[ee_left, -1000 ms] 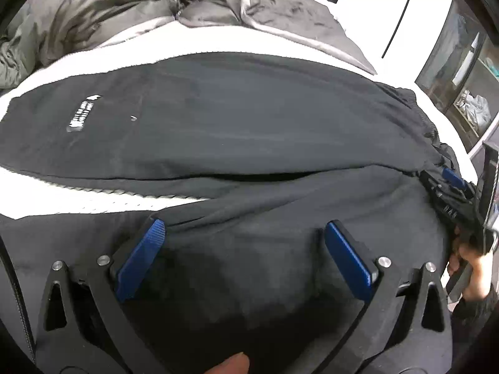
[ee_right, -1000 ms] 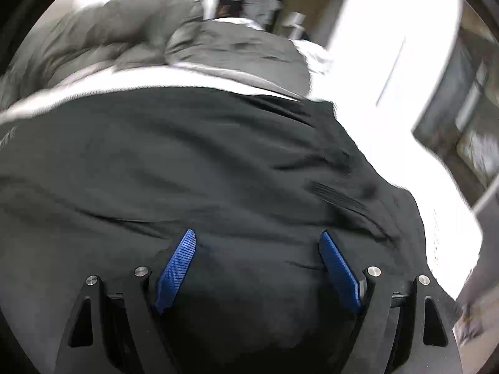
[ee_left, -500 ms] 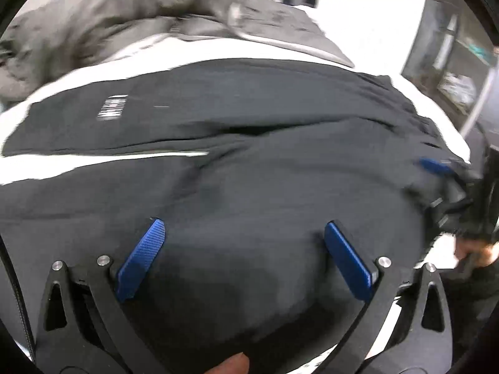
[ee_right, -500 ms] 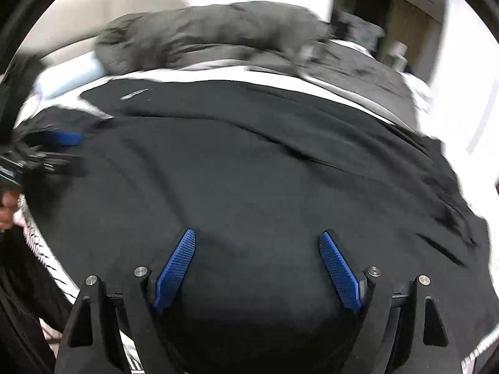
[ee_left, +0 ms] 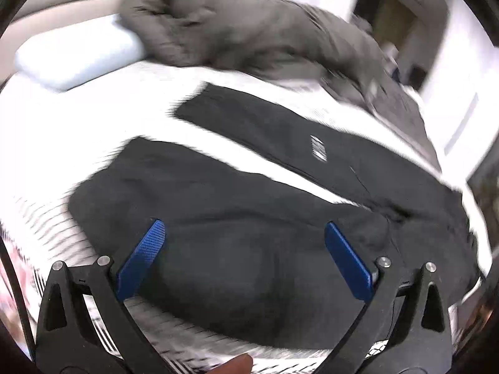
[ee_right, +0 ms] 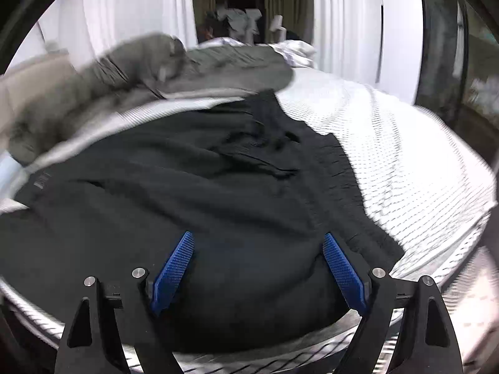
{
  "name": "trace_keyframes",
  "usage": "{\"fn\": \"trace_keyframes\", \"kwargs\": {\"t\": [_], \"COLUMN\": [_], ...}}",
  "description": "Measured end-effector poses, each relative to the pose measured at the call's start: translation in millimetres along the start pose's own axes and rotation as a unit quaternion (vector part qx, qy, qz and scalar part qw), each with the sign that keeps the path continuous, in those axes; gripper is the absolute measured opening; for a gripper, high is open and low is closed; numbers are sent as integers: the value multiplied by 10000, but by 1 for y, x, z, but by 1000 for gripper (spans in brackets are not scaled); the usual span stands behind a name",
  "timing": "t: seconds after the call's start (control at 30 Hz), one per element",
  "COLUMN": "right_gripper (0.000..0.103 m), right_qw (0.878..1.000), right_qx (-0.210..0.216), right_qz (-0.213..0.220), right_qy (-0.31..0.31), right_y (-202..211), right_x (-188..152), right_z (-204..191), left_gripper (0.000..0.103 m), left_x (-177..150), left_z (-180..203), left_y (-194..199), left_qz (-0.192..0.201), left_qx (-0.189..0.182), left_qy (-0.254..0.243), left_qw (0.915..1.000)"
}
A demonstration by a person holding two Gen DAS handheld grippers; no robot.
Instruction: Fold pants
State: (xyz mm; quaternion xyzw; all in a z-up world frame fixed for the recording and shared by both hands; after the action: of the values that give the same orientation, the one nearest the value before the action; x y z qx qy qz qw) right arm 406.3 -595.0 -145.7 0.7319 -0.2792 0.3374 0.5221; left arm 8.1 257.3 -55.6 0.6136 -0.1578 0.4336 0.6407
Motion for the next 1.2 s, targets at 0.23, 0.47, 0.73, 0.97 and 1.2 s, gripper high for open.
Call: {"fn": "trace_keyframes", "kwargs": {"t": [0.23, 0.47, 0.73, 0.97, 1.2], "right_gripper": [88, 88, 88, 72, 13], "right_qw": [9892, 9860, 9813, 9610, 9619], "right_qx": [795, 711, 841, 1265, 1020], "right_qz": [-55, 5, -265, -592, -465], "right_qy": [-1230, -1511, -1711, -2388, -2492], "right_y": [35, 44, 47, 18, 24], "right_x": [-1, -15, -31, -40, -36], "right_z": [48, 64, 77, 93, 99], "left_gripper": [79, 60, 4, 4, 3], "left_x": [-30, -32, -13, -7, -6], "left_z": [-88, -88, -81, -75, -71], "left_y": [30, 7, -23, -28, -16], "left_qz": [102, -61, 174, 199, 315], "left_qx": [-275, -801, -516, -470, -416], "left_qy": [1233, 1262, 1513, 1417, 1323], "left_qw": [9919, 9888, 9870, 9886, 9898]}}
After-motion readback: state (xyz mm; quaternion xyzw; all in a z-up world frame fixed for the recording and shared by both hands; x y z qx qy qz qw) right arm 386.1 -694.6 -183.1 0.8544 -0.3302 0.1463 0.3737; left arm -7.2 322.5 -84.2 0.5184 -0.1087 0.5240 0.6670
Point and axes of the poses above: each gripper's, at about its wrist camera, not at the fingertips, and y roughly against the way its jaws point, z to its right, x to its top, the point moved 5 cm from there along -y, roughly the way its jaws point, and after that the axes turned 7 degrees about -y, right-handed, at the moved point
